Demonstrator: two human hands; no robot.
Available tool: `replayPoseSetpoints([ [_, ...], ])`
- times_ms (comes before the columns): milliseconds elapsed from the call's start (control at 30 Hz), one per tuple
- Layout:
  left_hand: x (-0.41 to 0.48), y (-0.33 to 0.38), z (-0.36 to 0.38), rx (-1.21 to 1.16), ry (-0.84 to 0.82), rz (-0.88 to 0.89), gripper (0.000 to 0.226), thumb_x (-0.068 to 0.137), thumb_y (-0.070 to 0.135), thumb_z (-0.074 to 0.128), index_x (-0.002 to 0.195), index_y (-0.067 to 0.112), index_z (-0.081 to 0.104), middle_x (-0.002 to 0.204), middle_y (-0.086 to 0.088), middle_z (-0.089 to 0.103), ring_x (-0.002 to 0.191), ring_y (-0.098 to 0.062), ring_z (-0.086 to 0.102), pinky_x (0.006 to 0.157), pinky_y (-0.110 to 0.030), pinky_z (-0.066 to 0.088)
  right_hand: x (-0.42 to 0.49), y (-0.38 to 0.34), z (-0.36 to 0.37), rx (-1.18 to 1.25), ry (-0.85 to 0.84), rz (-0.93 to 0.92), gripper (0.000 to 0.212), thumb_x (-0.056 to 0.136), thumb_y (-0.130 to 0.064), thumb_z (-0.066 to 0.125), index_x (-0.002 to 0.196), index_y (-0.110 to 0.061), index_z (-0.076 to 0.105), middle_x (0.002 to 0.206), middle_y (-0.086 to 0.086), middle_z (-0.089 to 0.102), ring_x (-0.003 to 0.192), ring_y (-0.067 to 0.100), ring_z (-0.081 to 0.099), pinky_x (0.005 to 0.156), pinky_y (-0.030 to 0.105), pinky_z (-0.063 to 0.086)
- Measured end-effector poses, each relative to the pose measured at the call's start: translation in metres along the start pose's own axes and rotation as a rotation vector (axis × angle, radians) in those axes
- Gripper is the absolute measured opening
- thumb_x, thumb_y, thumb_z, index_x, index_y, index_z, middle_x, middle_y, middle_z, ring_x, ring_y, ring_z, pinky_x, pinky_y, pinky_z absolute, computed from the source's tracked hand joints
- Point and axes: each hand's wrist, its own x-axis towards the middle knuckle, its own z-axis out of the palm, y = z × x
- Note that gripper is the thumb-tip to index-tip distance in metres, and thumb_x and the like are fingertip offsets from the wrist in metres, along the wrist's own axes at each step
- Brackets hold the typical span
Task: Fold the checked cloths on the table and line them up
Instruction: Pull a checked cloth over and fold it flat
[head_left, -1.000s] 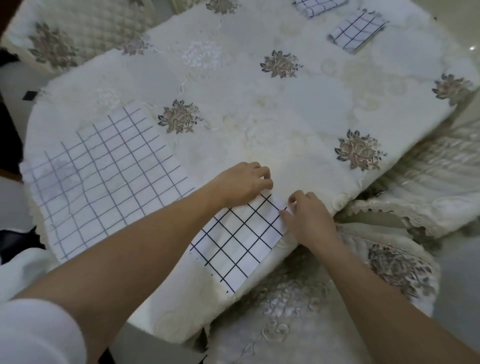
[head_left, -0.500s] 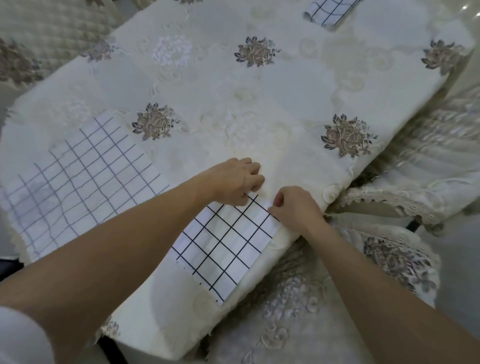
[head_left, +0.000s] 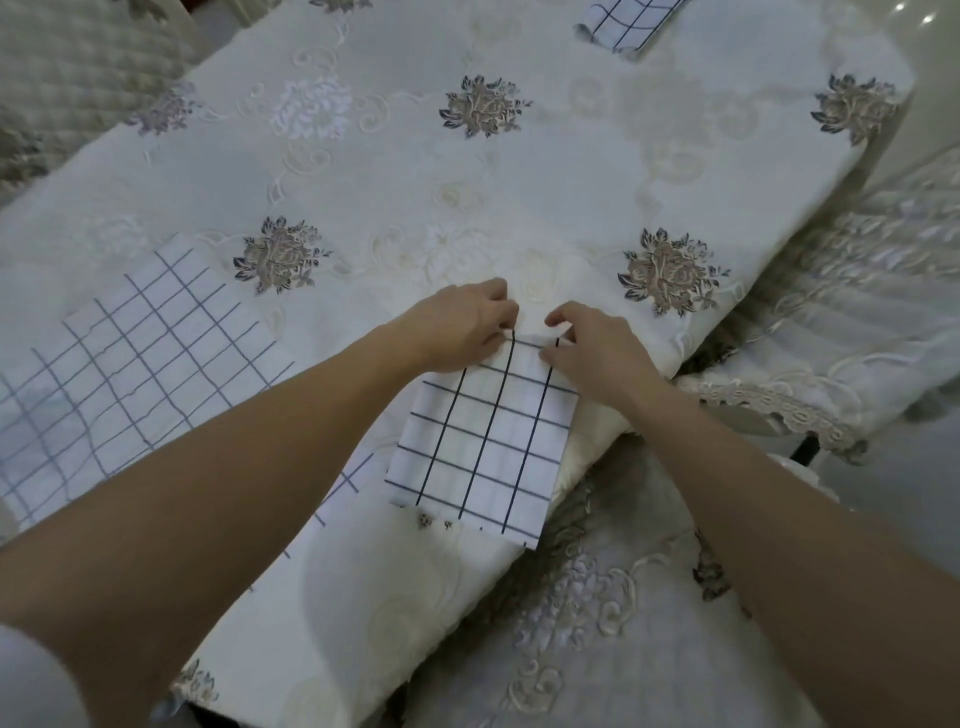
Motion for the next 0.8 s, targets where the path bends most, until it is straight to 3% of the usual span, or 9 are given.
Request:
replayPoseSetpoints([
  [67, 0.001, 0.001, -0.002, 0.040, 0.116, -0.038, 0.019, 0.097, 0.018, 0.054, 0.112, 0.009, 0.061, 0.109, -0.010, 0.055, 0.083, -0.029, 0.056, 0.072, -0.038, 0.040, 0.011, -0.002, -0.007, -0.047, 0.012, -0.041, 0.018, 0.093, -0.029, 0.063, 0.110, -0.026, 0.069, 0.101, -0.001, 0.066, 0.102, 0.022, 0.062, 0.081, 0.035, 0.051],
  [200, -0.026, 0.023, 0.005, 0.126, 0.506, -0.131, 0.024, 0.084, 0.010, 0.063, 0.108, 0.007, 0.063, 0.117, -0.015, 0.058, 0.100, -0.033, 0.055, 0.077, -0.044, 0.043, 0.024, -0.008, -0.015, -0.076, 0.077, -0.121, 0.017, 0.093, -0.024, 0.061, 0.098, -0.022, 0.076, 0.072, -0.006, 0.060, 0.081, 0.022, 0.061, 0.065, 0.030, 0.044],
  [233, -0.038, 0.036, 0.014, 0.100, 0.534, -0.092, 0.023, 0.083, 0.010, 0.062, 0.106, 0.007, 0.064, 0.116, -0.015, 0.060, 0.099, -0.033, 0.055, 0.076, -0.043, 0.043, 0.025, -0.009, -0.016, -0.082, 0.082, -0.137, 0.016, 0.093, -0.023, 0.061, 0.096, -0.022, 0.077, 0.068, -0.008, 0.057, 0.079, 0.023, 0.060, 0.064, 0.031, 0.044],
  [333, -0.067, 0.074, 0.051, 0.076, 0.389, 0.072, 0.026, 0.087, 0.016, 0.053, 0.110, 0.009, 0.064, 0.117, -0.013, 0.060, 0.100, -0.030, 0.057, 0.080, -0.043, 0.046, 0.026, -0.010, -0.016, -0.097, 0.083, -0.154, 0.016, 0.093, -0.024, 0.060, 0.093, -0.020, 0.076, 0.062, -0.010, 0.052, 0.079, 0.027, 0.062, 0.064, 0.032, 0.046],
  [433, -0.072, 0.089, 0.078, 0.030, 0.280, -0.005, 0.032, 0.090, 0.021, 0.051, 0.120, 0.015, 0.060, 0.123, -0.009, 0.057, 0.105, -0.028, 0.055, 0.085, -0.042, 0.046, 0.021, -0.010, -0.015, -0.060, 0.061, -0.144, 0.020, 0.096, -0.029, 0.059, 0.101, -0.019, 0.076, 0.075, -0.005, 0.064, 0.089, 0.026, 0.064, 0.073, 0.035, 0.051],
  [567, -0.067, 0.097, 0.088, 0.020, 0.280, -0.090, 0.034, 0.090, 0.022, 0.054, 0.124, 0.020, 0.058, 0.124, -0.007, 0.055, 0.107, -0.027, 0.052, 0.085, -0.042, 0.045, 0.008, -0.015, -0.019, 0.005, 0.045, -0.167, 0.025, 0.098, -0.031, 0.059, 0.115, -0.020, 0.074, 0.109, 0.002, 0.074, 0.106, 0.020, 0.065, 0.092, 0.039, 0.053],
  [800, -0.066, 0.100, 0.089, 0.016, 0.274, -0.134, 0.042, 0.089, 0.026, 0.051, 0.131, 0.022, 0.055, 0.128, -0.007, 0.054, 0.111, -0.028, 0.052, 0.088, -0.043, 0.045, -0.034, -0.014, -0.018, 0.031, 0.087, -0.271, 0.024, 0.098, -0.032, 0.061, 0.115, -0.022, 0.075, 0.113, -0.003, 0.074, 0.106, 0.012, 0.066, 0.094, 0.026, 0.049],
])
